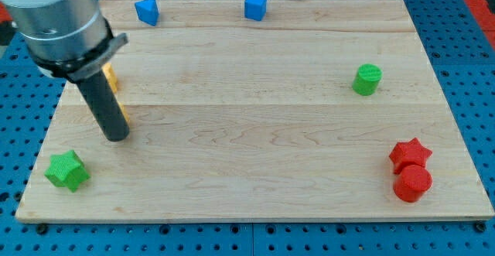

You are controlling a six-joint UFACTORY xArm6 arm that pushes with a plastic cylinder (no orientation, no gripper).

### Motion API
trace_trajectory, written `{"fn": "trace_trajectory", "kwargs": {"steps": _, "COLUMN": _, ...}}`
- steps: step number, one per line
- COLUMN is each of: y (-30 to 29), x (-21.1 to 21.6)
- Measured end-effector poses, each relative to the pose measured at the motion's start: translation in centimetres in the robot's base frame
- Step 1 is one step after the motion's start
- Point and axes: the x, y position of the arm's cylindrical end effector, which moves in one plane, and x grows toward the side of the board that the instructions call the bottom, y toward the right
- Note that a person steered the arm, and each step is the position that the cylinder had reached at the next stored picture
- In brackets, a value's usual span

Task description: Place the arm right to the yellow heart

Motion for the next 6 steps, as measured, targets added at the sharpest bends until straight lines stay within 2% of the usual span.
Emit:
{"fn": "trace_trajectory", "kwargs": {"steps": 1, "y": -0.7, "x": -3.4}}
{"fn": "trace_trajectory", "kwargs": {"steps": 2, "y": -0.6, "x": -4.2}}
{"fn": "trace_trajectory", "kwargs": {"steps": 5, "y": 6.9, "x": -5.3}}
{"fn": "trace_trajectory", "kwargs": {"steps": 6, "y": 6.8, "x": -5.9}}
